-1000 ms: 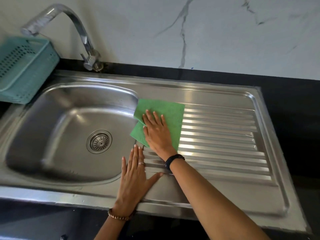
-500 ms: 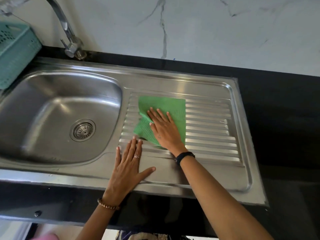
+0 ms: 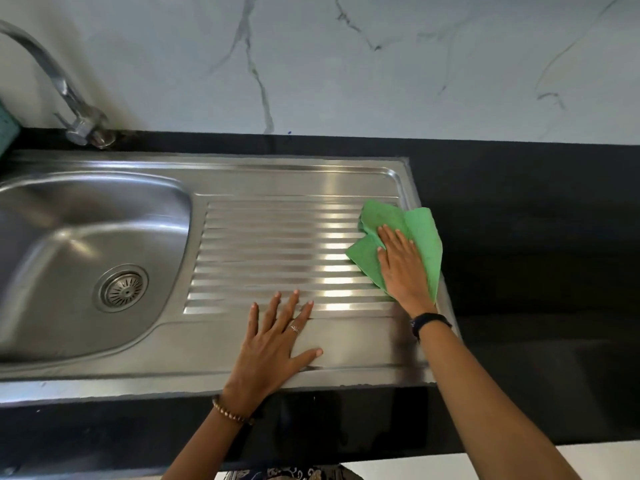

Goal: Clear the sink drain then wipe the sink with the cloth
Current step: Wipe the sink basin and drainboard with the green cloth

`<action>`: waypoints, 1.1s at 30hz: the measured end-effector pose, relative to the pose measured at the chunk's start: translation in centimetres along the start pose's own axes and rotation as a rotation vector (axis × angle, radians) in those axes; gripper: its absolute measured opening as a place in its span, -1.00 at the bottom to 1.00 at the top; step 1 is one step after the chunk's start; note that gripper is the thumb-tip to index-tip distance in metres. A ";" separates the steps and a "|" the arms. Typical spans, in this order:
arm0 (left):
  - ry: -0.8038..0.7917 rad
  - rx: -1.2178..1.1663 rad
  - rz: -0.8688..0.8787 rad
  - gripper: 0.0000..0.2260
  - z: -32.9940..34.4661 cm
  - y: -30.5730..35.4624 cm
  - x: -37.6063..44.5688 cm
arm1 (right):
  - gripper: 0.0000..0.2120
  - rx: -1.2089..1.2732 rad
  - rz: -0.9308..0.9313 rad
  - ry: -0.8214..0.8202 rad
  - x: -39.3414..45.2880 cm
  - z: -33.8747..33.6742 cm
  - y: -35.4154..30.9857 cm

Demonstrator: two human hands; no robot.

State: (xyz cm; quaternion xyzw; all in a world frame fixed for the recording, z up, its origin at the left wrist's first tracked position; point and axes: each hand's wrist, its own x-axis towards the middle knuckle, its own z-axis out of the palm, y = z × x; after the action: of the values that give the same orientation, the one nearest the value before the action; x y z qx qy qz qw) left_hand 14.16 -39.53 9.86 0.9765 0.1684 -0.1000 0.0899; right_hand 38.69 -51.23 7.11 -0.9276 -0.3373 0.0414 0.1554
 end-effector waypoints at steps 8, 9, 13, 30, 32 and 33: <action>0.010 -0.096 0.046 -0.22 1.0 -0.5 0.0 | -0.53 -0.073 0.109 0.032 -5.8 0.8 -1.4; 0.002 -0.101 0.040 -0.22 1.3 -0.8 0.0 | -0.53 -0.082 0.115 0.031 -6.1 1.0 -1.5; -0.002 -0.127 -0.001 -0.21 1.6 -2.7 -0.8 | -0.53 -0.148 0.121 0.017 -4.4 0.8 -1.9; 0.040 -0.227 -0.288 -0.18 0.7 -14.6 -7.7 | -0.54 -0.035 -0.206 -0.087 -0.8 9.1 -27.0; 0.044 -0.222 -0.270 -0.21 0.7 -15.0 -8.0 | -0.54 -0.050 -0.276 -0.111 -0.9 10.1 -29.3; 0.046 -0.211 -0.256 -0.22 0.8 -15.2 -8.1 | -0.54 -0.062 -0.311 -0.121 -1.1 10.4 -30.0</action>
State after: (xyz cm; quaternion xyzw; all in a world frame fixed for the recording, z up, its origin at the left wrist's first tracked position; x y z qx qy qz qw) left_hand 1.23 -28.14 8.76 0.9342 0.3031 -0.0701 0.1744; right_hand 17.59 -27.47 6.70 -0.8644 -0.4865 0.0622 0.1107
